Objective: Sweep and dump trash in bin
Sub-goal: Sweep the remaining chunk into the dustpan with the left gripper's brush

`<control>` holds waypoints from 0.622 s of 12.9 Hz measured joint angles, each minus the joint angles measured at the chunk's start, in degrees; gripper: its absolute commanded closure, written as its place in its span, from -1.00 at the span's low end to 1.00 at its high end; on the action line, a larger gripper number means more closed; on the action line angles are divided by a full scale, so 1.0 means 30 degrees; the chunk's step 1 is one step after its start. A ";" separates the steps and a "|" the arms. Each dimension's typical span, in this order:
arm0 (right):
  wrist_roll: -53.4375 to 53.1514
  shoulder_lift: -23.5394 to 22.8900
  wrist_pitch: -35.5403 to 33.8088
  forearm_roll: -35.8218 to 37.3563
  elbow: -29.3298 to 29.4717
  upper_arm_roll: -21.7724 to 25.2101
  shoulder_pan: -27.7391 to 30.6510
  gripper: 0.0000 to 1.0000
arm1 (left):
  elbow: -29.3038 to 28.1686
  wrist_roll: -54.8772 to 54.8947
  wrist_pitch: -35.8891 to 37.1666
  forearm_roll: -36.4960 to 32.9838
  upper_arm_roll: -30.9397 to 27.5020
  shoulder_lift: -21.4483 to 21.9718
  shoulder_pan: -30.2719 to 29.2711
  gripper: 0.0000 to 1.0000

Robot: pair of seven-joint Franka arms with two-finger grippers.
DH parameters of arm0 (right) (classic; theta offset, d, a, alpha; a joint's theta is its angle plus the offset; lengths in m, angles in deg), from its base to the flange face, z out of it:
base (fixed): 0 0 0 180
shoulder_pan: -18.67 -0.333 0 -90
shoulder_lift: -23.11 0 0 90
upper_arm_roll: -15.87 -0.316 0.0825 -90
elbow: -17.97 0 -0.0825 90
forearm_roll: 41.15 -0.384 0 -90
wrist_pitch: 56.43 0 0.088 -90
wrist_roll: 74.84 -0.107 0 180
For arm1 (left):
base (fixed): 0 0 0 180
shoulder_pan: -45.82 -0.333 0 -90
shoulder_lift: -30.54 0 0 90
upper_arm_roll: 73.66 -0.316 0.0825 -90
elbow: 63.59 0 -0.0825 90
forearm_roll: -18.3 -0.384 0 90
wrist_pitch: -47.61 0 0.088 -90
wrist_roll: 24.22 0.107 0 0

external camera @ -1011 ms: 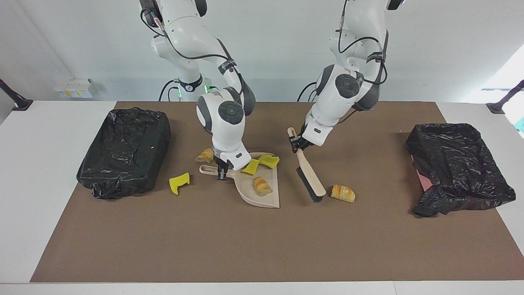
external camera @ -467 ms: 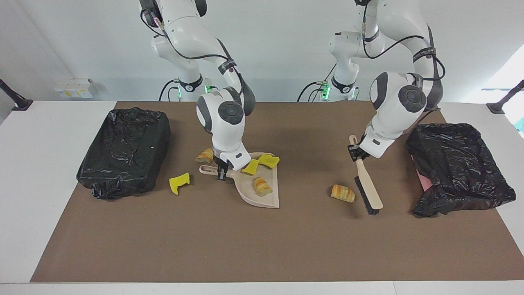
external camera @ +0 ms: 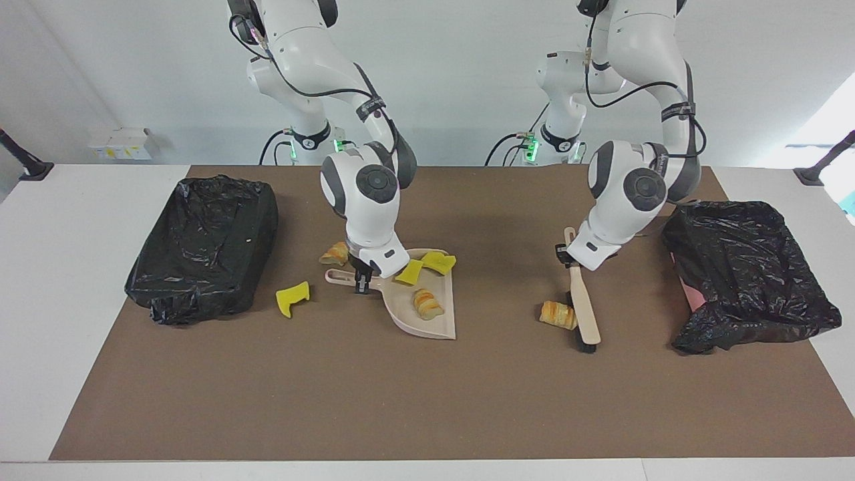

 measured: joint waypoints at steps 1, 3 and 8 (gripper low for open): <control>-0.0001 0.0000 0.0000 0.0000 0.0000 0.0000 0.0000 1.00 | -0.0097 -0.0286 -0.0254 0.0125 0.0039 0.0021 0.0734 1.00; -0.0002 0.0000 0.0000 0.0000 -0.0001 0.0000 0.0000 1.00 | -0.0435 -0.0554 -0.1041 0.0880 0.0116 0.0125 0.2334 1.00; -0.0020 0.0000 0.0000 -0.0001 -0.0012 0.0000 0.0010 1.00 | -0.0794 -0.0590 -0.2560 0.4296 0.0184 0.0364 0.5716 1.00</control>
